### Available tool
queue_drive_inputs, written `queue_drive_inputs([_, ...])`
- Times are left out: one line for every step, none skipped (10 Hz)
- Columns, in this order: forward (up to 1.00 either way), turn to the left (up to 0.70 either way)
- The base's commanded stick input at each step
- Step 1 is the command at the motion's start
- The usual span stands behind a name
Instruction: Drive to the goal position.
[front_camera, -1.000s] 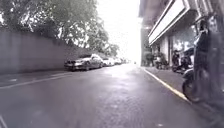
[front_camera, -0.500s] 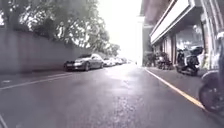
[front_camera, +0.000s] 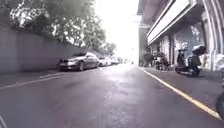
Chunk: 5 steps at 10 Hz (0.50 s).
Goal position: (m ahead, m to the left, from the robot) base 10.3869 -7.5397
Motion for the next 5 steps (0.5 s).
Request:
queue_drive_inputs([0.7, 0.0])
queue_drive_inputs([0.7, -0.01])
queue_drive_inputs([0.7, -0.03])
queue_drive_inputs([0.7, -0.12])
queue_drive_inputs([0.7, -0.13])
